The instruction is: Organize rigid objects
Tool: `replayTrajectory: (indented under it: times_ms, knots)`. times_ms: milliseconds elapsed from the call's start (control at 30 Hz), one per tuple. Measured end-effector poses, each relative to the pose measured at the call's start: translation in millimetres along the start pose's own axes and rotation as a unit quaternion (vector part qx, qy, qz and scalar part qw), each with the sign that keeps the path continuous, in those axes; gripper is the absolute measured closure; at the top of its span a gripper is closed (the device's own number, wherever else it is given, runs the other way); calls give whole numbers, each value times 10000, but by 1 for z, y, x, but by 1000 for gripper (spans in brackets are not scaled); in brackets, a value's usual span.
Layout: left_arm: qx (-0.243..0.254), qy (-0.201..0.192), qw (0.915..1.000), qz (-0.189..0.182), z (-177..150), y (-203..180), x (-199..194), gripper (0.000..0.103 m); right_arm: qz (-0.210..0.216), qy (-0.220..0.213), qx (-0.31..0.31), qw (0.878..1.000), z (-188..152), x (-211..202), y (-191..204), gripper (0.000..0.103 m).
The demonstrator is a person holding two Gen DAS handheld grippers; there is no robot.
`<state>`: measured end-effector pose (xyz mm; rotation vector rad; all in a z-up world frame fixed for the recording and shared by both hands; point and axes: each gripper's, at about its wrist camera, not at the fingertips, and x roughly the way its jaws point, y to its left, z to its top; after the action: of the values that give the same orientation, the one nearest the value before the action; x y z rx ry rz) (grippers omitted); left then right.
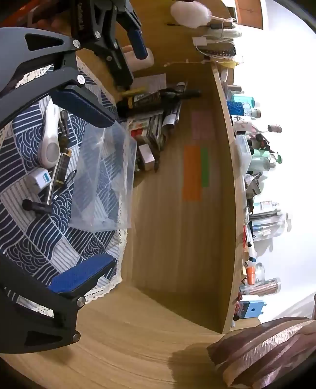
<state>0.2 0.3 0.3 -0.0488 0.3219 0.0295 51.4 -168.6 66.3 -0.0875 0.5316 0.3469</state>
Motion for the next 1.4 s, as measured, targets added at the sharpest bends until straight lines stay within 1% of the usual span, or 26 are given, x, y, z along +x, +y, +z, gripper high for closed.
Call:
replayTrajectory:
  times_ms: [133, 200, 233, 433, 500, 767, 1400]
  knots:
    - [-6, -41, 10000, -24, 0, 0, -1, 0, 37, 22, 3, 10000, 0, 1, 0, 0]
    - [3, -45, 10000, -4, -2, -8, 1, 0, 45, 30, 4, 10000, 0, 2, 0, 0]
    - [-33, -28, 10000, -53, -2, -5, 1, 0, 48, 31, 15, 10000, 1, 3, 0, 0]
    - [3, -55, 10000, 5, -1, -13, 6, 0, 28, -2, 61, 10000, 4, 1, 0, 0]
    - [33, -91, 9999, -66, -1, -11, 0, 0, 6, -20, 39, 10000, 2, 1, 1, 0]
    - [53, -131, 9999, -48, 1, -14, -2, 0, 37, -55, 103, 9999, 1, 0, -3, 0]
    - [83, -192, 9997, -136, 4, -15, -4, 0, 34, -96, 127, 9999, 1, -2, -3, 0]
